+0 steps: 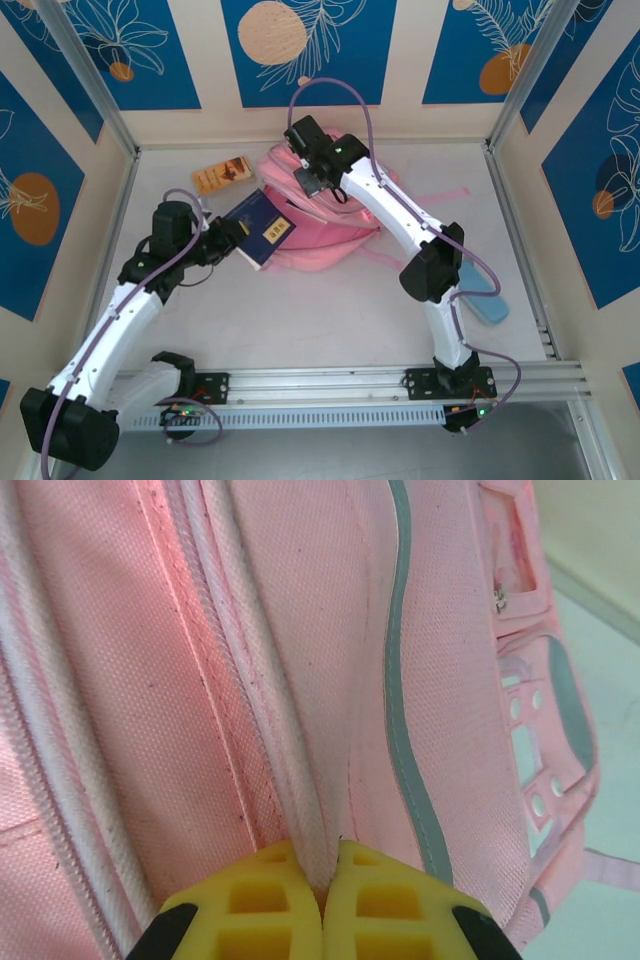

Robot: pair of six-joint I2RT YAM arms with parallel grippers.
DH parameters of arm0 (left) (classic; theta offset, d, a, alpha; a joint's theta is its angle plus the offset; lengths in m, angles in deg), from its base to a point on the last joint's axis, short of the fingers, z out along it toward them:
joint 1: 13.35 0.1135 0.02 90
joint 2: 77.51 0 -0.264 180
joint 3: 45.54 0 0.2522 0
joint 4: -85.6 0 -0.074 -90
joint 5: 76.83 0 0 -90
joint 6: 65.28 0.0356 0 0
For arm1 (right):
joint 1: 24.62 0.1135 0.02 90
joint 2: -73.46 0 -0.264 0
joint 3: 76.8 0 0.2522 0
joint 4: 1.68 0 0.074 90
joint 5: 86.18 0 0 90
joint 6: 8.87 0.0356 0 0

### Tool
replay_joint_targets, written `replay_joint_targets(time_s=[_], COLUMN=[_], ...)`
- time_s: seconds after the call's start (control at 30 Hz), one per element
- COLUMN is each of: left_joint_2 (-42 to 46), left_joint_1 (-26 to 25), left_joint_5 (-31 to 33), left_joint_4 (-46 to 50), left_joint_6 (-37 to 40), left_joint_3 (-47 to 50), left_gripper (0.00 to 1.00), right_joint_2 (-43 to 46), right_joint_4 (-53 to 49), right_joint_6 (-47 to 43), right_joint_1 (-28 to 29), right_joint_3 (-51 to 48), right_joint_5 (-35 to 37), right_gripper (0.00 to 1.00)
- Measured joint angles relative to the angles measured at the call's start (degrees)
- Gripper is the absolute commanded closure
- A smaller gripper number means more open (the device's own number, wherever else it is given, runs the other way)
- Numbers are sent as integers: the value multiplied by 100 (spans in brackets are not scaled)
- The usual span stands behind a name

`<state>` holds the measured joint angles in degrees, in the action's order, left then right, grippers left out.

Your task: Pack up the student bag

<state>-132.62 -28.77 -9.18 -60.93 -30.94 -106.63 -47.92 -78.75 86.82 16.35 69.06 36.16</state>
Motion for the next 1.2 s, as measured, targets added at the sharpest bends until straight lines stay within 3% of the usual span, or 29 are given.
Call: replay_joint_targets(time_s=[0.23,0.5,0.9,1.03,1.2], left_joint_2=[-599,-1519,-3536,-3952,-4175], left_joint_1=[-59,-623,-1217,-1270,-1268], left_joint_5=[-157,372,1128,1261,1414], left_joint_4=[-1593,-3032,-3305,-3235,-2994], left_joint_6=[-955,-1530,-1379,-1169,-953], left_joint_3=[638,761,-776,-1198,-1408], left_gripper=[100,100,97,85,52], right_joint_2=[293,612,1117,1237,1322], right_joint_4=[-181,-280,-144,-114,-31], right_joint_6=[505,1064,1502,1600,1700], right_joint_1=[-28,-203,-444,-501,-577], right_joint_3=[9,22,-448,-562,-721], right_joint_5=[-890,-1821,-2483,-2535,-2533], right_gripper=[100,100,100,100,100])
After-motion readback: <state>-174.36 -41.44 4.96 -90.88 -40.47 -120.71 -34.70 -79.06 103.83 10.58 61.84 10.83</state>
